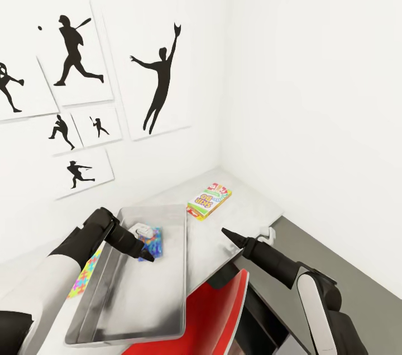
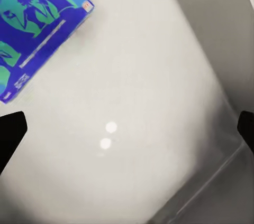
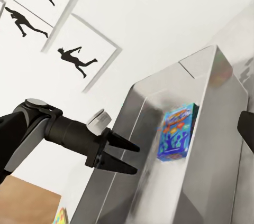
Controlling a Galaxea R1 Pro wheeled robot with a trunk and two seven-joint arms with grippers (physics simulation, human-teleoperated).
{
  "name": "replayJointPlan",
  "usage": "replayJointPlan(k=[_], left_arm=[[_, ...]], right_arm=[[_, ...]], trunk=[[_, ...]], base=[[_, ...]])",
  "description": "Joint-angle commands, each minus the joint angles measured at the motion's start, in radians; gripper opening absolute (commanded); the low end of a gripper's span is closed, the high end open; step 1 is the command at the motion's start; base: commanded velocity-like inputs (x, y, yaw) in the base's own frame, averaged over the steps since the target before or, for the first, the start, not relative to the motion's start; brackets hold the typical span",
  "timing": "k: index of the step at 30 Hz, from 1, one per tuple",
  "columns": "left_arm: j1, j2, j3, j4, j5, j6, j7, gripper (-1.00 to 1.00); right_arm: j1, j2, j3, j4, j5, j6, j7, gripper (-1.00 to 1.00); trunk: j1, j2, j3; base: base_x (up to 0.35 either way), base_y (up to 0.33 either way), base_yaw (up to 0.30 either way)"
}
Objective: Put all the toys in the child's room - the three board games (two on the bed and one on the table), the two jigsaw puzzles on the table, and the tennis ball on the table - inside the toy box on the table in the child's room.
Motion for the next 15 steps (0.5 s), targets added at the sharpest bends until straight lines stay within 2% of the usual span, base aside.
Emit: replayJointPlan(k=[1, 13, 15], left_arm=[[-0.001, 0.0, -0.002, -0.001, -0.008, 0.007, -0.009, 1.0], [-0.001, 0.009, -0.002, -0.002, -0.005, 0.005, -0.023, 1.0], [-0.001, 0.011, 0.016, -0.004, -0.001, 0.001, -0.034, 1.0]], right_arm=[[-0.001, 0.001, -0.002, 0.0, -0.001, 0.006, 0.003, 1.0], [-0.001, 0.001, -0.002, 0.0, -0.001, 0.006, 0.0, 1.0], [-0.001, 0.001, -0.002, 0.0, -0.001, 0.006, 0.0, 1.0]], trunk=[[0.001, -0.002, -0.002], [0.001, -0.002, -0.002], [0.001, -0.002, -0.002]], base=[[0.0, 0.0, 0.0], [0.0, 0.0, 0.0], [0.0, 0.0, 0.0]])
